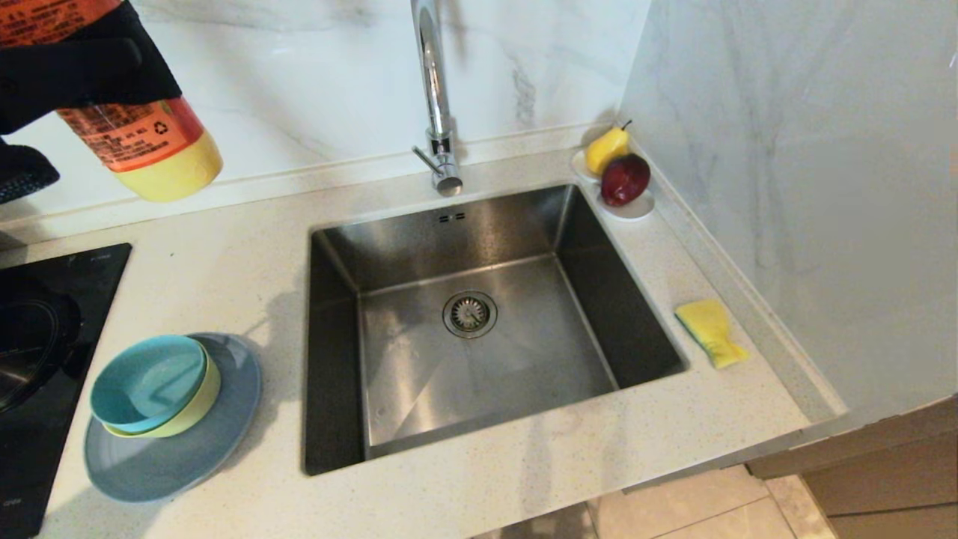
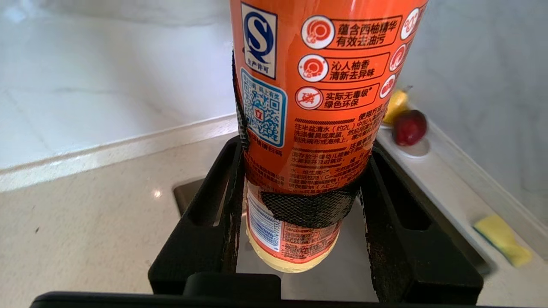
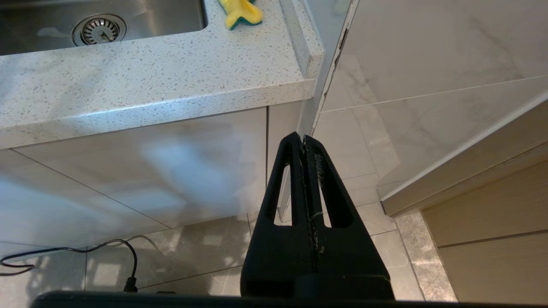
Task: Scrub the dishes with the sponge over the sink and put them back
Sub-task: Squeeze it onto the sponge
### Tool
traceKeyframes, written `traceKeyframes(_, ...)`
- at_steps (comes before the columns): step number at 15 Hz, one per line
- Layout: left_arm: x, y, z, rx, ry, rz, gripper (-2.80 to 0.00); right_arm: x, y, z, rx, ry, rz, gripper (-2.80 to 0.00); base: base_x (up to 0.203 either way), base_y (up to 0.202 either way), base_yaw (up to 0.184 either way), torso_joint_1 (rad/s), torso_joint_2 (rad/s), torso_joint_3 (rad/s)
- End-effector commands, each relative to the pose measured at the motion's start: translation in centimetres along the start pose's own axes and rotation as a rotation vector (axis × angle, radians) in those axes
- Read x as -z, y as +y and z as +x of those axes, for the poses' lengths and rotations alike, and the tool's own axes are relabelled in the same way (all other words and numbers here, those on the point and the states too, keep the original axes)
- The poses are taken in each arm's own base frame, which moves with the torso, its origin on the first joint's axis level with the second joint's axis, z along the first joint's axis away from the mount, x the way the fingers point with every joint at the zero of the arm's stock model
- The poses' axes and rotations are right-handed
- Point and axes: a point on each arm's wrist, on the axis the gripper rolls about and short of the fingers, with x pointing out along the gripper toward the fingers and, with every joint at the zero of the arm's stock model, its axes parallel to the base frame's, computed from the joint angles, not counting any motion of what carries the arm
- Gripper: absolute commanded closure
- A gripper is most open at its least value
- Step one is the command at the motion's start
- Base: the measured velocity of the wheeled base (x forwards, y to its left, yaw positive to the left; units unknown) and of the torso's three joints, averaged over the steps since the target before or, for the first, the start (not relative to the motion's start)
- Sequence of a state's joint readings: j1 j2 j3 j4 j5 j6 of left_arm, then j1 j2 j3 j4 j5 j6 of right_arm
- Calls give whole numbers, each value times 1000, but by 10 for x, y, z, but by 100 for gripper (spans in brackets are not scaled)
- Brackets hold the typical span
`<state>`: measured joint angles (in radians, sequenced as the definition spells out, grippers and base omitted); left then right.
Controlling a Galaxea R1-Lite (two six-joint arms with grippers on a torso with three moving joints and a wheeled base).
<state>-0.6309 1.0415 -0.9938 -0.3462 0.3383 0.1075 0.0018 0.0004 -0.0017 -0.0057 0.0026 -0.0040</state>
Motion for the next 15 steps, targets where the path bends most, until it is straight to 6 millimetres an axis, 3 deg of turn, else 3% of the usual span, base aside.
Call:
traceKeyframes(1, 1, -4, -1, 72, 6, 16, 0, 0, 0, 0, -2, -1, -1, 0, 0, 0, 0, 0, 0, 0)
traceKeyframes(4, 5, -10, 2, 157, 38, 101, 0, 0, 0, 0, -1, -1, -1, 0, 0, 0, 0, 0, 0, 0)
traceKeyframes(15, 8, -50, 58, 253, 73, 137, 0, 0, 0, 0, -2, -1, -1, 0, 0, 0, 0, 0, 0, 0)
